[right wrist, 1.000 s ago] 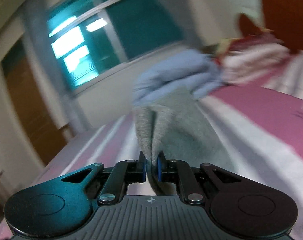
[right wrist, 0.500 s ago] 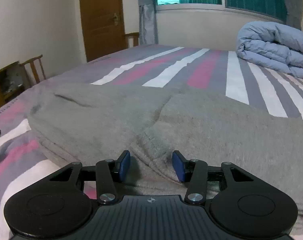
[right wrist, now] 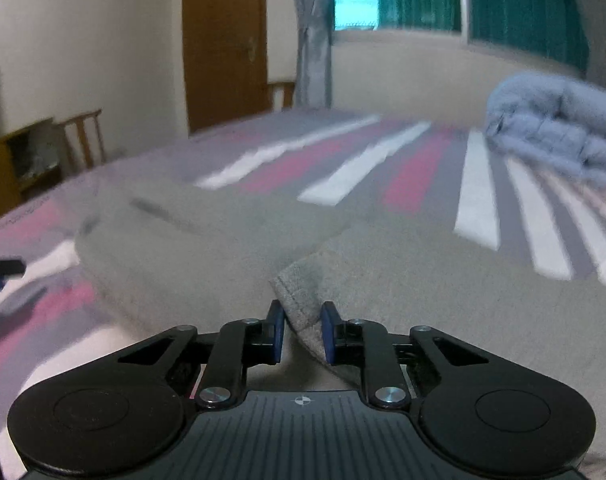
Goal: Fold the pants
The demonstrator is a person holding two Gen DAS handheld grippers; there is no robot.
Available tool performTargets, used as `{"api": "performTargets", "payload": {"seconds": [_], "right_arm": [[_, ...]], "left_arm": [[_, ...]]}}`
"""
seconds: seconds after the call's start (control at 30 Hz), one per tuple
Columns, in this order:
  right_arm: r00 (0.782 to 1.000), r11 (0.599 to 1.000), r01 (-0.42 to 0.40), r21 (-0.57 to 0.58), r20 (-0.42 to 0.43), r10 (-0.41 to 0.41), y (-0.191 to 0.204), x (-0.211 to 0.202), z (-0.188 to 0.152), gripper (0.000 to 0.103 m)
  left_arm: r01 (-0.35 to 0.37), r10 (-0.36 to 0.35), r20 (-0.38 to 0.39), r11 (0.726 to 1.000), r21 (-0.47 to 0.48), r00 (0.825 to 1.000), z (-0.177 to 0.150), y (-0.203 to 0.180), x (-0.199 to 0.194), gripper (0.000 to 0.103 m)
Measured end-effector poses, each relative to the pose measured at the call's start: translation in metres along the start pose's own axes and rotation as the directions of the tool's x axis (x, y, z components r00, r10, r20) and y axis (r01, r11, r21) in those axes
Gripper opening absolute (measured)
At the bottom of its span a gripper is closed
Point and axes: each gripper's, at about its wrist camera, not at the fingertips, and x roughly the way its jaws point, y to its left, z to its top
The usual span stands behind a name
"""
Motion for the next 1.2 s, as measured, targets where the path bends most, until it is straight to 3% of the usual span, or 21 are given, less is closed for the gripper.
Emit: {"api": "performTargets", "payload": {"seconds": [0.03,0.13,0.23,0.33,0.4,0.47,0.5,0.53,0.6,0.7,0.77,0.83,0.9,0.97,1.03,1.1,1.2], "right_arm": [[0.999,0.999,-0.008,-0.037,-0.053,0.006,0.003,0.009,-0.006,0.028],[0.998,0.982,0.022,-0.188,-0.051,-0.032,0.016,0.005,-0.005,0.036],[0.996,0.998,-0.057,-0.041,0.061,0.059,-0.011,-0.037,0.004,0.036],[0.988,0.995,0.058,0.083,0.139,-0.069,-0.050,-0.077,0.001,0.036],[0.972,0.968,0.159,0.196,0.142,-0.189,-0.088,-0.098,-0.008,0.036],[0.957,0.922,0.269,0.277,0.031,-0.288,-0.126,-0.100,-0.021,0.035],[0.947,0.893,0.321,0.316,-0.099,-0.305,-0.147,-0.089,-0.032,0.035],[0.954,0.881,0.296,0.369,-0.167,-0.250,-0.166,-0.082,-0.045,0.032],[0.969,0.859,0.249,0.447,-0.108,-0.224,-0.182,-0.099,-0.046,0.032],[0.962,0.852,0.220,0.475,0.041,-0.271,-0.187,-0.135,-0.039,0.033],[0.972,0.866,0.198,0.460,0.022,-0.234,-0.187,-0.130,-0.042,0.033],[0.979,0.890,0.203,0.409,-0.113,-0.171,-0.186,-0.106,-0.054,0.032],[0.977,0.891,0.212,0.402,-0.083,-0.195,-0.185,-0.108,-0.047,0.033],[0.979,0.884,0.179,0.432,0.013,-0.204,-0.191,-0.117,-0.034,0.033],[0.967,0.882,0.211,0.421,0.038,-0.250,-0.200,-0.112,-0.015,0.033],[0.963,0.866,0.243,0.438,-0.003,-0.268,-0.215,-0.094,0.001,0.033],[0.951,0.839,0.302,0.453,-0.203,-0.233,-0.240,-0.041,-0.002,0.034]], "left_arm": [[-0.003,0.003,-0.003,1.000,0.001,1.000,0.000,-0.001,0.001,0.097],[0.003,-0.003,-0.005,1.000,0.001,1.000,0.002,-0.004,0.000,0.097],[0.007,-0.007,-0.003,1.000,0.003,1.000,0.002,-0.002,-0.002,0.097],[-0.003,0.003,-0.006,1.000,0.009,1.000,0.000,-0.004,0.000,0.097],[-0.002,0.002,-0.009,1.000,0.016,1.000,-0.001,-0.007,0.001,0.097],[0.000,0.001,-0.019,0.999,0.036,1.000,0.000,-0.012,0.004,0.097],[-0.002,0.003,-0.022,0.999,0.046,1.000,0.000,-0.015,0.005,0.097],[-0.001,0.002,-0.025,0.999,0.051,1.000,0.001,-0.017,0.005,0.097],[0.010,-0.009,-0.025,0.998,0.058,1.000,0.002,-0.020,0.003,0.097],[0.008,-0.007,-0.021,0.998,0.066,1.000,0.003,-0.023,0.003,0.097],[0.004,-0.003,-0.029,0.998,0.059,1.000,0.004,-0.026,0.008,0.097],[0.011,-0.009,-0.032,0.999,0.052,0.999,0.007,-0.029,0.009,0.097],[0.034,-0.032,-0.023,0.997,0.066,0.999,0.012,-0.035,0.011,0.097],[0.043,-0.042,-0.016,0.995,0.091,0.999,0.018,-0.042,0.016,0.097],[0.048,-0.046,-0.023,0.994,0.097,0.999,0.023,-0.049,0.024,0.097],[0.058,-0.053,-0.046,0.994,0.093,0.997,0.025,-0.055,0.035,0.097],[0.058,-0.051,-0.073,0.993,0.102,0.996,0.021,-0.059,0.043,0.097]]}}
